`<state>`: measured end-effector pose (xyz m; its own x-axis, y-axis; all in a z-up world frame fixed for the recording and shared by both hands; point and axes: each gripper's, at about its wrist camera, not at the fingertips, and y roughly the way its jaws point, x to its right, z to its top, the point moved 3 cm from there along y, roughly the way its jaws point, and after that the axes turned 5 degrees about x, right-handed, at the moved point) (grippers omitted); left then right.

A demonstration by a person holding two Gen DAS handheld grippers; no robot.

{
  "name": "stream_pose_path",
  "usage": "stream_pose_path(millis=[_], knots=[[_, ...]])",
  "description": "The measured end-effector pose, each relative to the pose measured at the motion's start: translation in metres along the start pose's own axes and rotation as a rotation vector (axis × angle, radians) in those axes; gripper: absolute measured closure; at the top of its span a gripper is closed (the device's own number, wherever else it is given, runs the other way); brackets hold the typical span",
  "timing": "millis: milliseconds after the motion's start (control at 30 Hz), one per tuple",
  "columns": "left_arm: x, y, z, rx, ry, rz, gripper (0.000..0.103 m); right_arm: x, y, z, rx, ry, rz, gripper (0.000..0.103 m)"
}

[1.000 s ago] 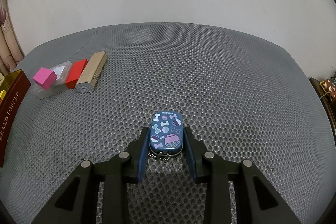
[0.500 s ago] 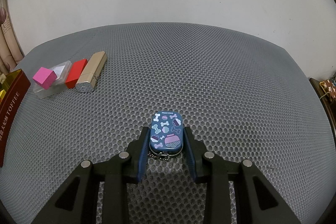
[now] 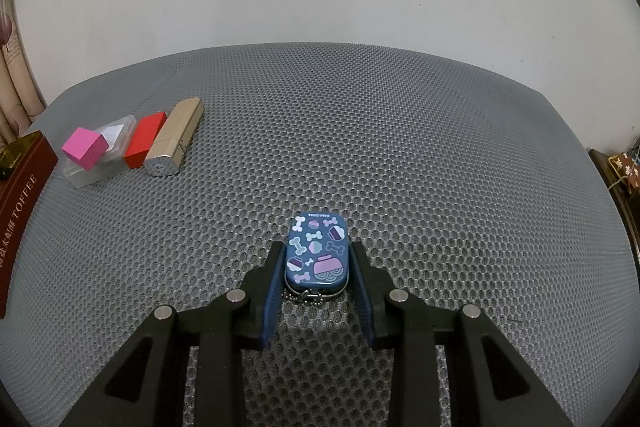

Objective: Organize rigid objects
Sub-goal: 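Carry the lip gloss tube into the tin and open the left gripper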

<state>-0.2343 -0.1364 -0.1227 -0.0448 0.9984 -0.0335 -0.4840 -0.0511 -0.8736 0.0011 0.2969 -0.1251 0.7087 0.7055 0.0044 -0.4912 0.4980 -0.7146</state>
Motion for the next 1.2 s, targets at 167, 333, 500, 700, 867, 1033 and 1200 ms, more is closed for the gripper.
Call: stream_pose_path(millis=[167, 333, 500, 700, 867, 1033, 1200], knots=[[-0.002, 0.007, 0.0, -0.014, -0.011, 0.0, 0.086, 0.0, 0.0, 0.0, 0.0, -0.001, 0.0, 0.071], [-0.004, 0.01, -0.004, -0.023, -0.021, -0.002, 0.085, -0.001, 0.001, 0.0, 0.0, -0.003, -0.003, 0.071], [-0.003, 0.011, -0.003, -0.019, -0.023, -0.002, 0.085, -0.001, 0.0, -0.002, 0.0, -0.004, -0.004, 0.071], [-0.001, 0.008, -0.004, -0.001, -0.029, -0.008, 0.084, -0.001, -0.001, -0.002, 0.0, -0.006, -0.005, 0.071], [0.001, 0.003, -0.005, 0.001, -0.033, -0.029, 0.084, -0.001, -0.001, -0.003, -0.001, -0.008, -0.007, 0.071], [0.001, -0.01, -0.01, 0.007, -0.042, -0.069, 0.084, -0.001, -0.002, 0.001, -0.001, -0.01, -0.01, 0.071], [-0.001, -0.037, -0.02, 0.057, -0.053, -0.065, 0.084, 0.003, 0.0, 0.001, -0.001, -0.014, -0.013, 0.071]])
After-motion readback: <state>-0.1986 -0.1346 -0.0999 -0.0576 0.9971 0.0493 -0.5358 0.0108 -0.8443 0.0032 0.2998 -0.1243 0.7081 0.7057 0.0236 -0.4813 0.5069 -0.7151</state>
